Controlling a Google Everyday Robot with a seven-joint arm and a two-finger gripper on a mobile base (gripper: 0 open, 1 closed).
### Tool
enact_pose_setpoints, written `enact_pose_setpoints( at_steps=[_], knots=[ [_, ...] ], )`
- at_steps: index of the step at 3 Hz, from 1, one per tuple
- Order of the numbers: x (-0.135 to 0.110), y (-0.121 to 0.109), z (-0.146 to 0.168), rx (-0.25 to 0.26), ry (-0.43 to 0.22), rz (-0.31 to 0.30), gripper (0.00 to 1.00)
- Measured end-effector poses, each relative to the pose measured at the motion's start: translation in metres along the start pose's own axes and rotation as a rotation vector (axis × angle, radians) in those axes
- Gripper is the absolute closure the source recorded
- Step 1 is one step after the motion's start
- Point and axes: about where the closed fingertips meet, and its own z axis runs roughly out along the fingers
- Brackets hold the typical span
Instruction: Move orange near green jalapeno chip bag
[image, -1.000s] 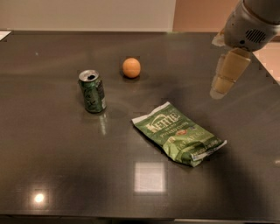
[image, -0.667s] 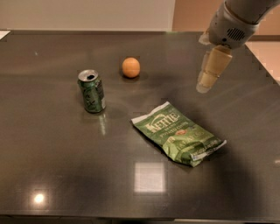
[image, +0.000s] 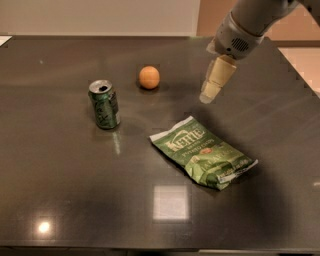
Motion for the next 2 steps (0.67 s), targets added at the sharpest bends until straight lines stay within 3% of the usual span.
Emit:
enact_pose_setpoints(
  at_steps=[2],
  knots=[
    [-0.05,-0.014,0.037,-0.01,-0.115,0.069,0.0]
  ],
)
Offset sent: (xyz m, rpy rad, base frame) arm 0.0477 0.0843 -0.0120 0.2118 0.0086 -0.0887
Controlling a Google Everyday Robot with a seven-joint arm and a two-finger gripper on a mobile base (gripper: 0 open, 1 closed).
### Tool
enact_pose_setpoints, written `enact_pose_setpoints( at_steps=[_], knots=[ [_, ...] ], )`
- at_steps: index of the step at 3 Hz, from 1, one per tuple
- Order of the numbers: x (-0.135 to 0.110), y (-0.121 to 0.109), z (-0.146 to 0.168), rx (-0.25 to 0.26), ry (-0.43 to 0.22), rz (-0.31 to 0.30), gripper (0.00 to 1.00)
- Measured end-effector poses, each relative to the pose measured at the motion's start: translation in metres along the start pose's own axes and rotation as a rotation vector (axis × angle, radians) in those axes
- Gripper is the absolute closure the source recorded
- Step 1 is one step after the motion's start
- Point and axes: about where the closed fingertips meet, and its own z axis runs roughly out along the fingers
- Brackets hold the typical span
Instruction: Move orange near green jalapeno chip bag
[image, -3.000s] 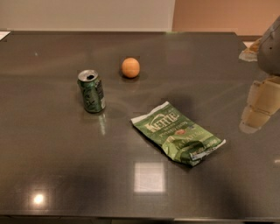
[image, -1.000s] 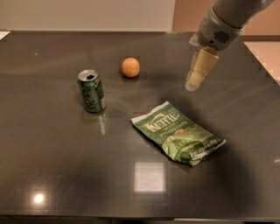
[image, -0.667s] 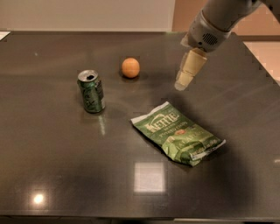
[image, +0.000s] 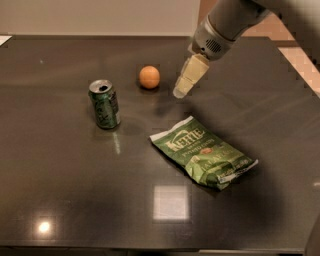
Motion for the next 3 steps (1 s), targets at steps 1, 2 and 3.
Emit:
enact_pose_setpoints(
  at_steps=[1,2,3],
  knots=[
    [-0.015,-0.011,0.018,0.011,-0.035,0.05,0.0],
    [-0.023,-0.031,0.039,0.03,-0.051,0.106,0.0],
    [-0.024,-0.052,0.059,0.039,-0.034,0.141,0.0]
  ],
)
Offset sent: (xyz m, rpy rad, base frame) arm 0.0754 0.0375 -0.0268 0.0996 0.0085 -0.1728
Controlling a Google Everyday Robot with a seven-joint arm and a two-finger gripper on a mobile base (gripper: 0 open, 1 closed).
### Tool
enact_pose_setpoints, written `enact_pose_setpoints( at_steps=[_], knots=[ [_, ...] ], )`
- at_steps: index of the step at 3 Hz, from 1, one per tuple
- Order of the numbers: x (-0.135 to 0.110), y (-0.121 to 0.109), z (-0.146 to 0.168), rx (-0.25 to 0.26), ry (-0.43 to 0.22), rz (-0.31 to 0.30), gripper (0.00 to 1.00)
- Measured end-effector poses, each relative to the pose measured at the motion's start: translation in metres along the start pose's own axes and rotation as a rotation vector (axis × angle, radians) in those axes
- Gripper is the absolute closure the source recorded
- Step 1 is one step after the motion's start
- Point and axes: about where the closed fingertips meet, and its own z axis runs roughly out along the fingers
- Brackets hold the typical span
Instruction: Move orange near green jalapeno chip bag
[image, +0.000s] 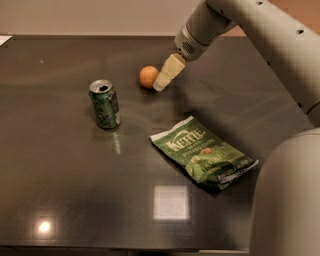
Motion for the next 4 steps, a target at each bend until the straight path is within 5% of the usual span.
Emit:
enact_pose_setpoints(
  at_steps=[2,4],
  knots=[
    [0.004,-0.022,0.034,-0.026,0.051,0.033,0.0],
    [-0.003,-0.02,0.048,-0.075,0.063,0.01,0.0]
  ],
)
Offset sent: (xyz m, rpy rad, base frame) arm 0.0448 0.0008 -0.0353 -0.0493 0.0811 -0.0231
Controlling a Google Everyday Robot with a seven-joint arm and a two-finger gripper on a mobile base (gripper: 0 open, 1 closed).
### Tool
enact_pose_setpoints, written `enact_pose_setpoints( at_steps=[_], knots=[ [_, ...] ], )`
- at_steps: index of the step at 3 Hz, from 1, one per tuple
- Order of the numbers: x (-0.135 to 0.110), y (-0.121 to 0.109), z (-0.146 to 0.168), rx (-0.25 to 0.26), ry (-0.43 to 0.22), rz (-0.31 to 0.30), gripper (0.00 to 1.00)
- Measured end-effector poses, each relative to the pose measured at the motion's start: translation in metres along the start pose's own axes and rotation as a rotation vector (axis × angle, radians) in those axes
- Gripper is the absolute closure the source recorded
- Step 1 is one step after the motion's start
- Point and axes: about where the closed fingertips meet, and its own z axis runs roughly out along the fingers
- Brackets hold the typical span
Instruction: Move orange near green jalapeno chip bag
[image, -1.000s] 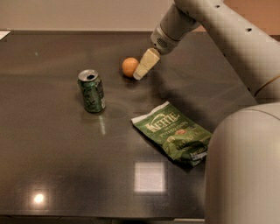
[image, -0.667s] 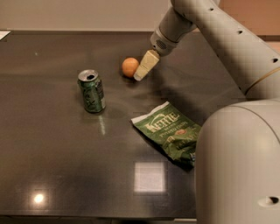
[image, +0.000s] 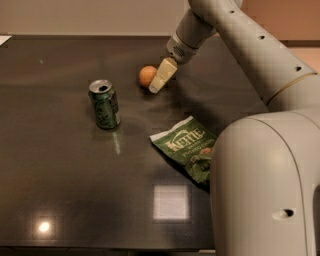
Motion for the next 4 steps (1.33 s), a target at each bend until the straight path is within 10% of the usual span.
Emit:
enact_pose_setpoints(
  at_steps=[3,4],
  knots=[
    [-0.024,0.005,0.016,-0.041,-0.028,-0.031,0.0],
    [-0.023,0.004,0.021,-0.046,-0.017,-0.028,0.16]
  ],
)
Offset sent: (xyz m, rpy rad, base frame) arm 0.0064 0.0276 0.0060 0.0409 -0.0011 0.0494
